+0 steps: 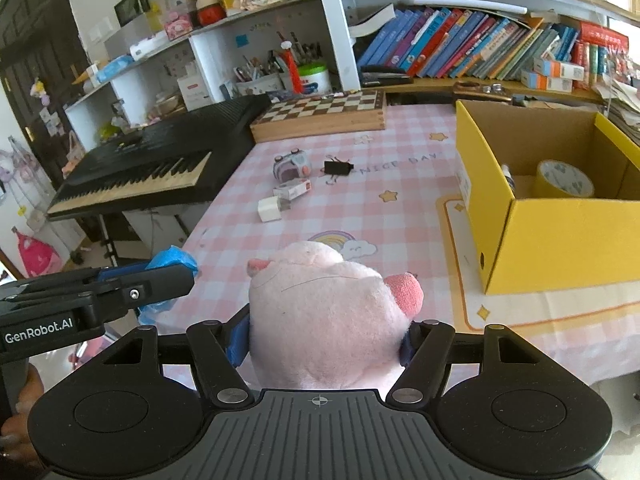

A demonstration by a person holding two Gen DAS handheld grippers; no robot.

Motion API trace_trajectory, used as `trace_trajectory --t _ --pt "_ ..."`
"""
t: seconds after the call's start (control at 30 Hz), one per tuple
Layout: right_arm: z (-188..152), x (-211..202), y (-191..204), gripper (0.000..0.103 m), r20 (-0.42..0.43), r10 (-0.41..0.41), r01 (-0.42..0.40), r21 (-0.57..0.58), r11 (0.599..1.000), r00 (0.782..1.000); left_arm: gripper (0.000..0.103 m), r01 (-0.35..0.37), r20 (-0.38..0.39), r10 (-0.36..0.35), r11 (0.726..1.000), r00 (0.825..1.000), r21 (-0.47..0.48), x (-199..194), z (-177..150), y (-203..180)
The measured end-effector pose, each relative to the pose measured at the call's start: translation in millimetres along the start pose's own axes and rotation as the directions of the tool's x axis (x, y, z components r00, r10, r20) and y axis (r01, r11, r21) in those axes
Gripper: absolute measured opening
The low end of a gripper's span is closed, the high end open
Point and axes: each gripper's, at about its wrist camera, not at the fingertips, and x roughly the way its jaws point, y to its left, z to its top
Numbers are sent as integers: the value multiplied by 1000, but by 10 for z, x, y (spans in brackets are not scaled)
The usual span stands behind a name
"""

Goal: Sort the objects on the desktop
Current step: 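Carry the blue block and pink plush over the yellow box with both tools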

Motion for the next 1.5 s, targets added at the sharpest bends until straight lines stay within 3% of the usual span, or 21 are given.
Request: trace_trajectory --t 0.57,1.07,1.5 --pt "-324 -314 -185 68 0 -110 110 113 988 994 27 140 -65 -135 987 989 76 95 -115 -283" --pt "-486 -558 -625 68 3 -221 215 230 949 975 27 288 -146 -265 944 953 163 462 -91 -770" --pt "-505 -665 -1115 68 -14 -258 251 287 924 966 26 347 -207 -308 918 929 192 821 -70 -1229"
